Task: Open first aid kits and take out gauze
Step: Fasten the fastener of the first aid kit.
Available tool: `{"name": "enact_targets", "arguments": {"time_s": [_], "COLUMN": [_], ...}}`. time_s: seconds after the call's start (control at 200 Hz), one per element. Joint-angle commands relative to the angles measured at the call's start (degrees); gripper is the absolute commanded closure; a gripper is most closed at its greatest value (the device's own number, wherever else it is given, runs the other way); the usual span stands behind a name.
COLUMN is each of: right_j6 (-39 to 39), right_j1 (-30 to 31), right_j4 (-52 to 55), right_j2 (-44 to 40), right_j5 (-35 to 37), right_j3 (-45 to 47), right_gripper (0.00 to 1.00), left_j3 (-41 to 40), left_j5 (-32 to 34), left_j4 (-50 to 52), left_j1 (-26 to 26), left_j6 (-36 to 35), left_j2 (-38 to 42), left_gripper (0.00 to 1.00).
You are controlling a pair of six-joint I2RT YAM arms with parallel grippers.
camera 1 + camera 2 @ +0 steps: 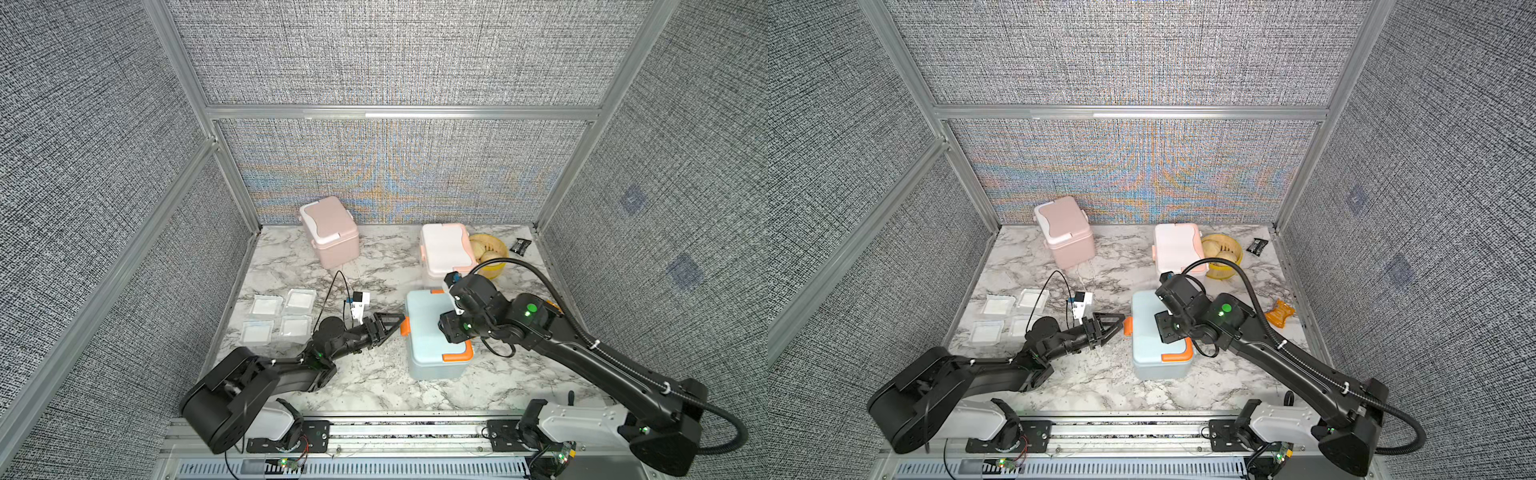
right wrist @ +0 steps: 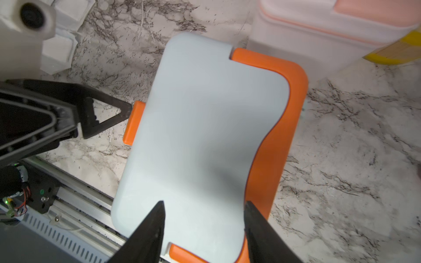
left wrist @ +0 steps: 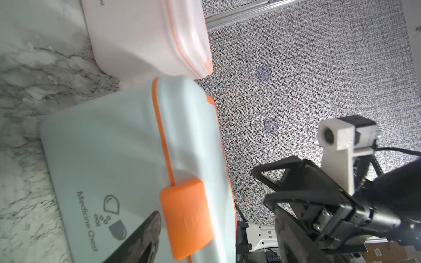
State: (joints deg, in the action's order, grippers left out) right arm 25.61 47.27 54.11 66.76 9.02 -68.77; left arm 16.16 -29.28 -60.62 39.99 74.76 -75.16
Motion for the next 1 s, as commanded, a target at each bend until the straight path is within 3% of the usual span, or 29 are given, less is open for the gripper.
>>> {"name": "enact_targets", "arguments": {"time_s": [0.0, 0.16, 0.325, 0.625, 0.735, 0.821, 0.996], "right_j6": [0.1, -1.3, -1.9, -4.1, -4.7, -5.1, -4.8], "right_j1": [-3.4, -8.4, -9.8, -8.8, -5.5, -4.1, -3.3], "right_j4": [-1.7, -3.5, -4.8, -3.3, -1.1, 0.9, 0.2], "right_j2": [-3.0, -4.9, -4.2, -0.3, 3.4, 6.4, 9.5], "right_j5": [-0.5, -5.8, -8.1, -9.8, -6.5, -6.0, -6.4], "right_j3": [2.1, 5.9, 7.5, 2.9, -0.1, -2.2, -1.6], "right_gripper": [0.42, 0.40, 0.37, 0.37, 0.43, 0.49, 0.47], "left_j3": [2.6, 9.6, 17.8, 29.2, 31.7, 32.3, 34.4], "left_j5": [2.2, 9.1, 10.4, 18.3, 20.8, 21.2, 20.2], "left_j4": [20.4, 48.8, 62.8, 72.6, 74.7, 74.7, 74.4], "left_j1": [-0.1, 0.0, 0.4, 8.4, 9.2, 9.4, 9.6], "left_j6": [-7.8, -18.3, -24.8, -32.2, -33.5, -33.9, -34.6], "left_j2": [7.4, 19.9, 20.6, 11.1, 8.9, 7.7, 4.6], "left_gripper": [0.27, 0.56, 0.77, 0.81, 0.91, 0.92, 0.92]}}
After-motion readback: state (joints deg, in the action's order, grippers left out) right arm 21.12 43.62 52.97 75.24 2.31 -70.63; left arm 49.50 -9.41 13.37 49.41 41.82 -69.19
